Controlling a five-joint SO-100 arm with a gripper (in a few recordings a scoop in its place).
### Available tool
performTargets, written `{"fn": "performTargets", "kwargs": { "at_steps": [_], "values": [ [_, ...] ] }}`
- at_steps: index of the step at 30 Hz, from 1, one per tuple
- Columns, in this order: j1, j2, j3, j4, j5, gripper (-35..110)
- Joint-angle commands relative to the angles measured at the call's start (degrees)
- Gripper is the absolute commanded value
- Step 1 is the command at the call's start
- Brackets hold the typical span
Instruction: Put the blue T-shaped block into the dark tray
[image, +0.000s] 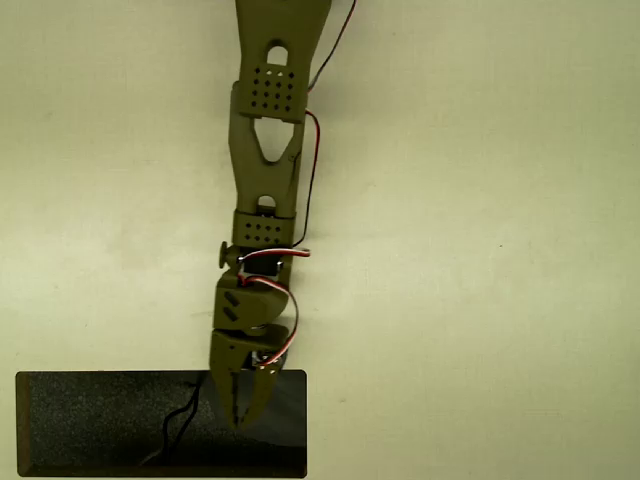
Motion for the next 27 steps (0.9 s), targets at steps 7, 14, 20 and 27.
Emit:
{"fn": "performTargets", "kwargs": {
  "at_steps": [7,14,20,27],
  "values": [
    [-3.43,-5.54,-2.37,-10.28,-6.06,0],
    [-4.57,-8.88,-3.16,-17.67,-7.91,0],
    [-4.66,-9.49,-1.49,-25.31,-8.88,0],
    [-4.75,-9.58,-0.97,-26.37,-8.96,1]
  ]
}}
